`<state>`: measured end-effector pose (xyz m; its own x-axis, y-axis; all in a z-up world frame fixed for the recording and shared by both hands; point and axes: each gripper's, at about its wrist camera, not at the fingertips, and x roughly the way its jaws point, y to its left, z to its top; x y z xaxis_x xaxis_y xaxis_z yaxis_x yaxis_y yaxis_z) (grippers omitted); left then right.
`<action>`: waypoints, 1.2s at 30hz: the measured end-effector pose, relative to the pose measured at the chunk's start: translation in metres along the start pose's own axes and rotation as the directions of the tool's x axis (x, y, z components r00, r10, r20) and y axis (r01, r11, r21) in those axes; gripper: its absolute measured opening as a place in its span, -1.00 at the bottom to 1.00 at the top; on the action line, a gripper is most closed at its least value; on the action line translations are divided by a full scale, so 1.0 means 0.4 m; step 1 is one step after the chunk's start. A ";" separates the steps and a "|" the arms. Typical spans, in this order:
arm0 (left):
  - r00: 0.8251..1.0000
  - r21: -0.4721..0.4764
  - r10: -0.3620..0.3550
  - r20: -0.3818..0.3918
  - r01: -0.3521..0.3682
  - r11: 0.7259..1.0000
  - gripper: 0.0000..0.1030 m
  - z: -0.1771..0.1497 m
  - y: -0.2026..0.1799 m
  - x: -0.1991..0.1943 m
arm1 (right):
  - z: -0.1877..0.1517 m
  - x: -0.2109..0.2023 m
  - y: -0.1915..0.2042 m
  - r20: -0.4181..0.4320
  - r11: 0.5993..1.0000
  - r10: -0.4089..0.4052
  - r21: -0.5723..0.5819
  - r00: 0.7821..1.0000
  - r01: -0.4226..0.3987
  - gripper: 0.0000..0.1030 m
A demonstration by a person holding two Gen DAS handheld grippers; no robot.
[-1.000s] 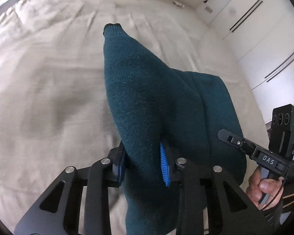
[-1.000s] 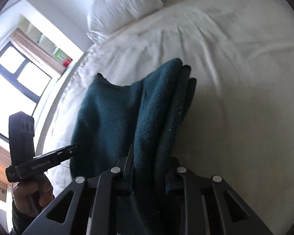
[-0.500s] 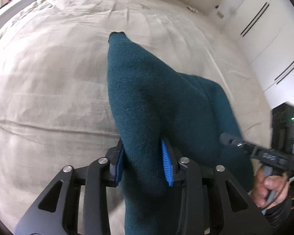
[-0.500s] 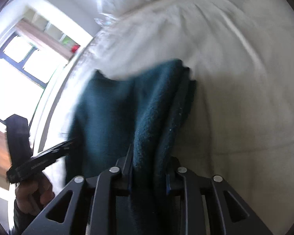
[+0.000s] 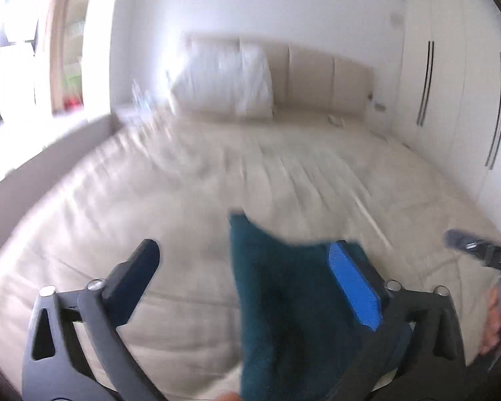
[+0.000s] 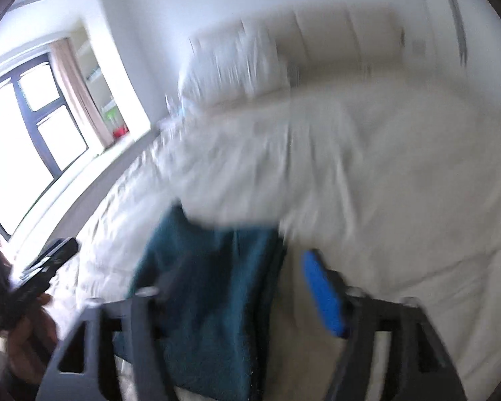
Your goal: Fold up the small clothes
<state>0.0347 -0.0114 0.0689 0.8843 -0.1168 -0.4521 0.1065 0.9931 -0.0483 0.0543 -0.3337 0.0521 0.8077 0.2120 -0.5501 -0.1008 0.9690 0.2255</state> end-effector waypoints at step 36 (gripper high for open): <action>0.949 0.001 0.130 -0.288 -0.136 0.991 1.00 -0.181 -0.049 -0.076 | -0.159 -0.196 0.200 -0.063 0.981 -0.184 -0.072 0.981 0.180 1.00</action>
<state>-0.0272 -0.0271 0.0191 0.7217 0.0203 -0.6919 -0.0140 0.9998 0.0148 -0.0541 -0.2647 0.0624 0.7740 0.0372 -0.6320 0.0044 0.9979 0.0641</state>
